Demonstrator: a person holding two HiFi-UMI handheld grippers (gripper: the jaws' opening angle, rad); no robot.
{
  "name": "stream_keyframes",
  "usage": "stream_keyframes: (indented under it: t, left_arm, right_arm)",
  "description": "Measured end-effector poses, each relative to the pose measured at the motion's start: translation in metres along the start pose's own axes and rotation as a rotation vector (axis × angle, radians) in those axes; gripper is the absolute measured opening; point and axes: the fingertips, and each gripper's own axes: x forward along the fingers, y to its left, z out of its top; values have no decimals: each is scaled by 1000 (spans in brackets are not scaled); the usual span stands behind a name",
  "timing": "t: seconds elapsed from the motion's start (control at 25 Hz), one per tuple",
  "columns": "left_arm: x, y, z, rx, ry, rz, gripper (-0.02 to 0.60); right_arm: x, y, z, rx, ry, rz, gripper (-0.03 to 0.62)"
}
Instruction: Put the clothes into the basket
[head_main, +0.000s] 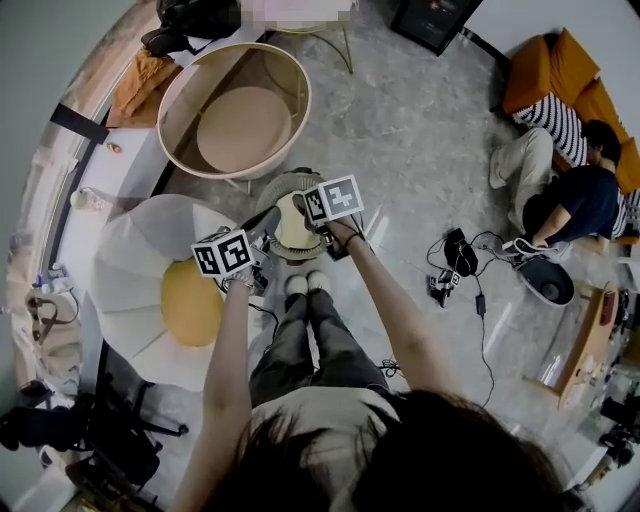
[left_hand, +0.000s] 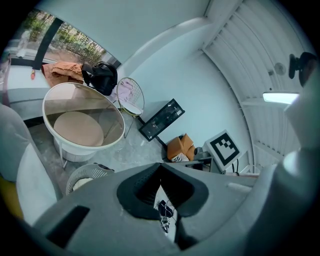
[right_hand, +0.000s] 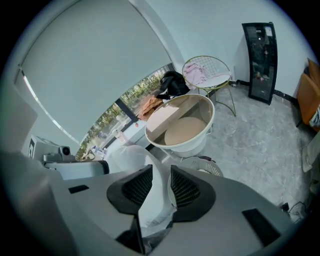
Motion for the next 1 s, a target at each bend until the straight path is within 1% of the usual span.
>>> stream_keyframes:
  t: [0.08, 0.16, 0.2, 0.4, 0.52, 0.6, 0.72, 0.84, 1.0]
  left_arm:
    - [-1, 0, 1, -3, -11, 2, 11]
    - [-4, -4, 2, -7, -31, 2, 11]
    - [-6, -6, 2, -5, -39, 3, 11]
    - [-14, -17, 1, 30, -55, 1, 11]
    - [-17, -27, 6, 43, -79, -16, 11]
    - [-18, -35, 10, 73, -83, -36, 11]
    - [-22, -50, 16, 155, -68, -82, 11]
    - [-26, -59, 22, 220, -60, -87, 11]
    - [-34, -70, 31, 268, -82, -94, 11]
  right_arm:
    - [-3, 4, 3, 10, -23, 12, 102]
    - [-7, 6, 5, 11, -54, 18, 66]
    - [-11, 7, 6, 21, -77, 25, 59]
    - [-28, 21, 13, 69, -190, 104, 44]
    - [-38, 34, 15, 51, -226, 146, 41]
    - [-45, 41, 17, 31, -243, 164, 40]
    - [-59, 53, 25, 14, -290, 198, 36]
    - [-75, 63, 34, -23, -344, 211, 28]
    - [-95, 75, 42, -63, -401, 231, 23]
